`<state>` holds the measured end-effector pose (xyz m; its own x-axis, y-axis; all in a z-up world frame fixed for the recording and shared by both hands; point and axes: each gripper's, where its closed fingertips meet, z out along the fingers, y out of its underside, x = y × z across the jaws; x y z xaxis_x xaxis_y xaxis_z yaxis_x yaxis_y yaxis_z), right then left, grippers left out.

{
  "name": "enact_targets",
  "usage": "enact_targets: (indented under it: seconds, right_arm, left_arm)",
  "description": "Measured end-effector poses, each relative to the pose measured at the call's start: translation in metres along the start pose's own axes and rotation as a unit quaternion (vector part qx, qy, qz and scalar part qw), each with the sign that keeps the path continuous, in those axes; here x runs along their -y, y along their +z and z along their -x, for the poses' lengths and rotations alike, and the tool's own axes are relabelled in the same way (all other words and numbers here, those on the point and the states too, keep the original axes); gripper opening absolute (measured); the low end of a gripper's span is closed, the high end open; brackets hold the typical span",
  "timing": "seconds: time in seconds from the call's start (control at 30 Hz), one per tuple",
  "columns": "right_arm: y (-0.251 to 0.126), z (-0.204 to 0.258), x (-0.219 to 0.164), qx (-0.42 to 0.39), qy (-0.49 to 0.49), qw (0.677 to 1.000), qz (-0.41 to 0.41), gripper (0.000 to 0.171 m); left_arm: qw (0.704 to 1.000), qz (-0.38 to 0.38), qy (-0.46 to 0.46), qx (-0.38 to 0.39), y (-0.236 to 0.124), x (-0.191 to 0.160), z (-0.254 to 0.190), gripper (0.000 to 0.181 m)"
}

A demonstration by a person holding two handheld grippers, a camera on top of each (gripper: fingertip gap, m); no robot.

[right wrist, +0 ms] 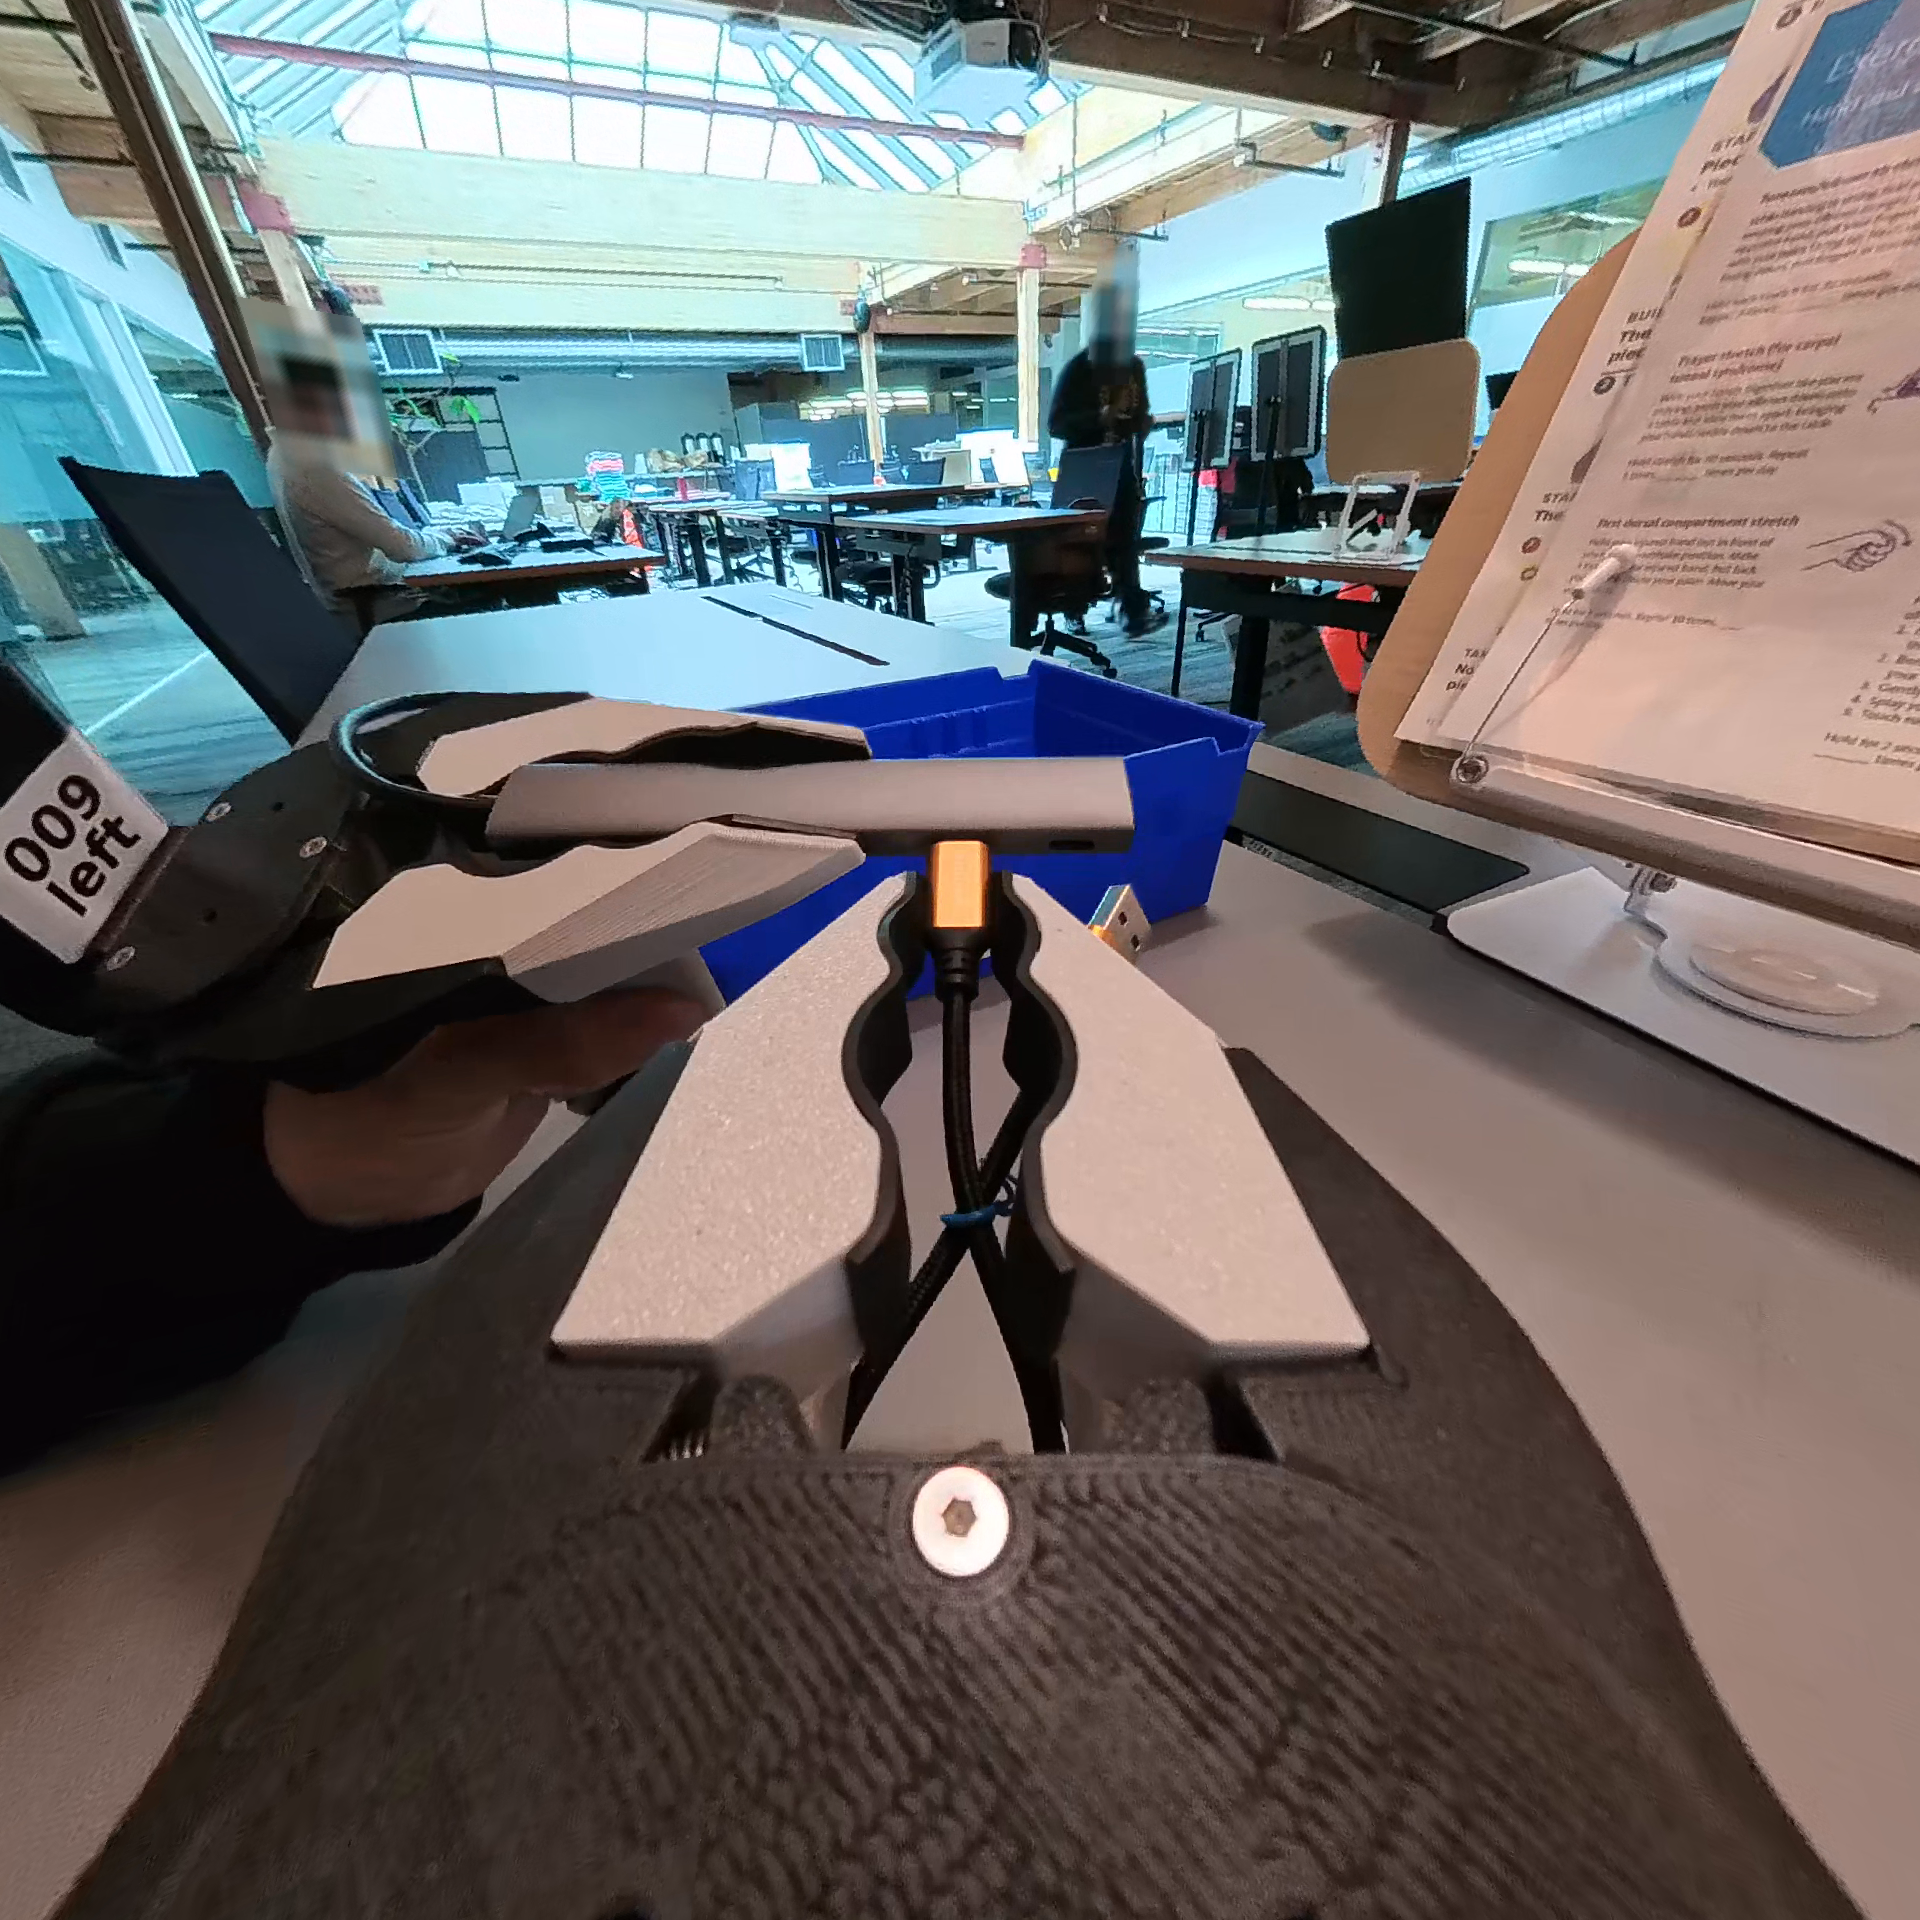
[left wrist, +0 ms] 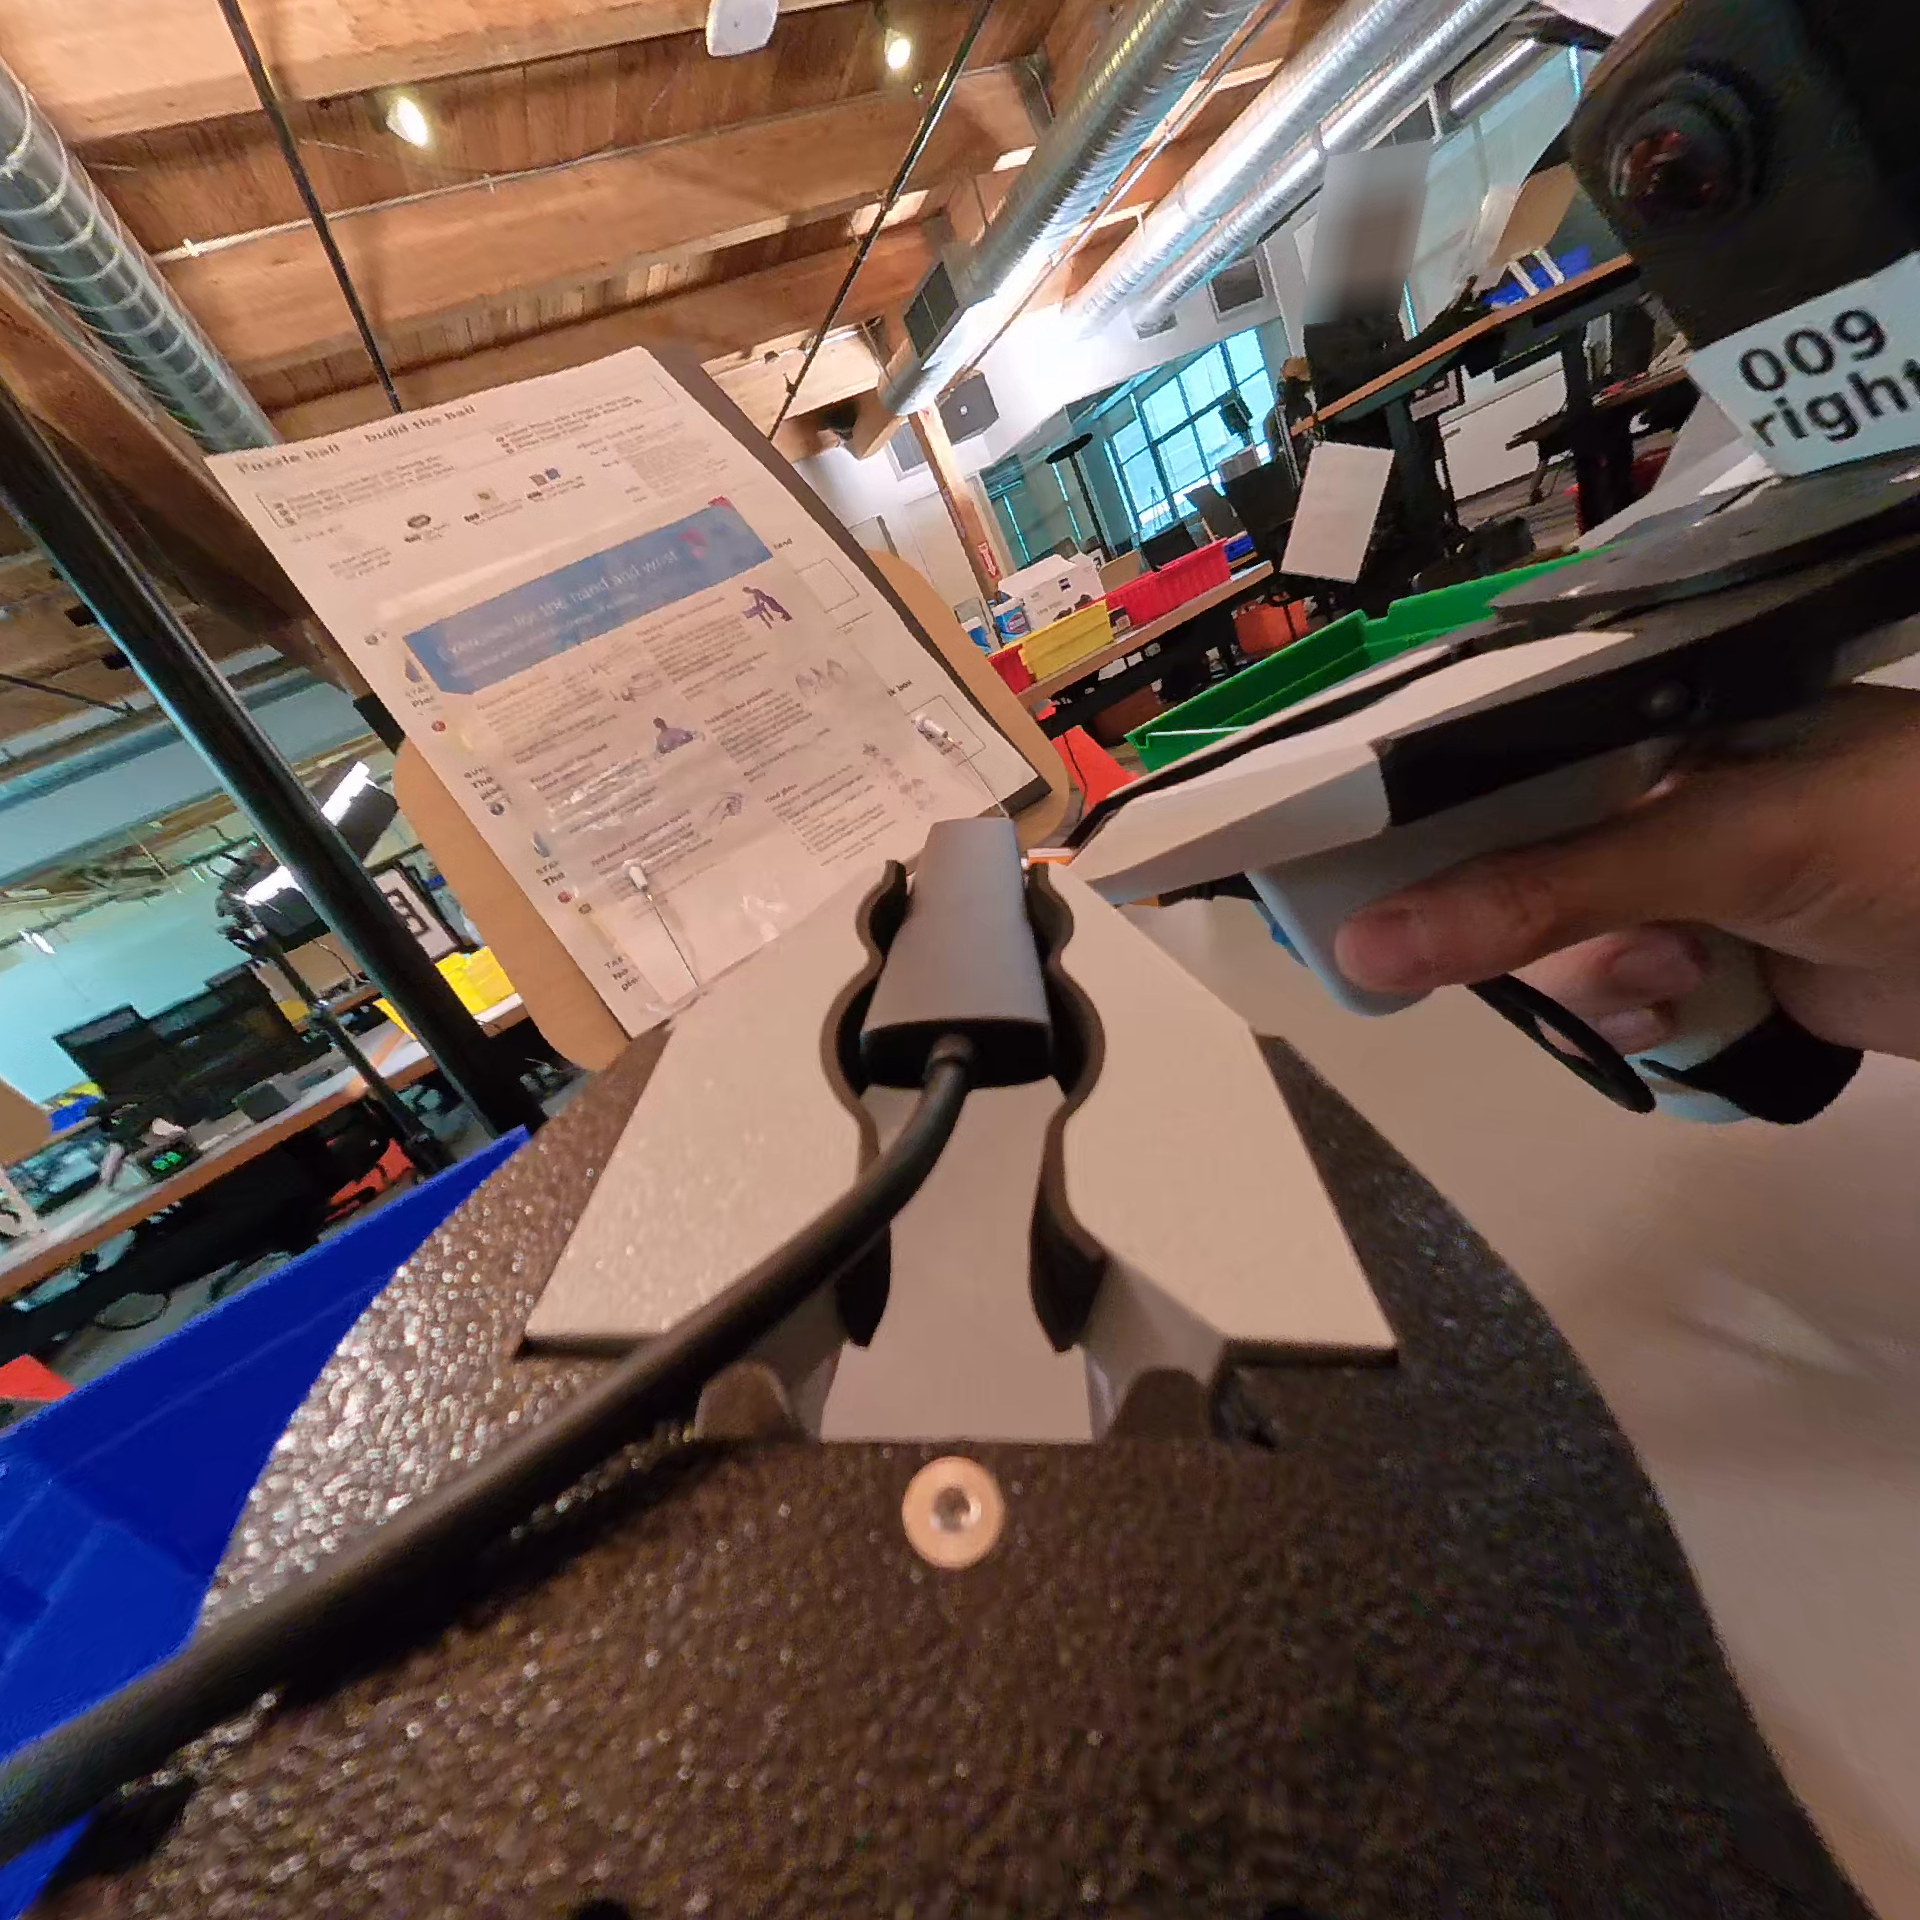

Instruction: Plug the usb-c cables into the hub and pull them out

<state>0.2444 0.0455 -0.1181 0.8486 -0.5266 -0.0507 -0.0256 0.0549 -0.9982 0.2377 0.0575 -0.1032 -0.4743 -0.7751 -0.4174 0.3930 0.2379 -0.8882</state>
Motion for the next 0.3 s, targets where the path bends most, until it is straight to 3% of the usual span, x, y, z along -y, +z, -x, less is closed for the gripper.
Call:
enact_targets:
  seconds: [0.3]
  right_arm:
    - [-0.0027,-0.0001,0.0001,-0.001,-0.003,1.0,0.012,0.012]
  left_arm:
    - [1.0,0.007,-0.01,-0.004,0.0006,0.0017,0.0006,0.023]
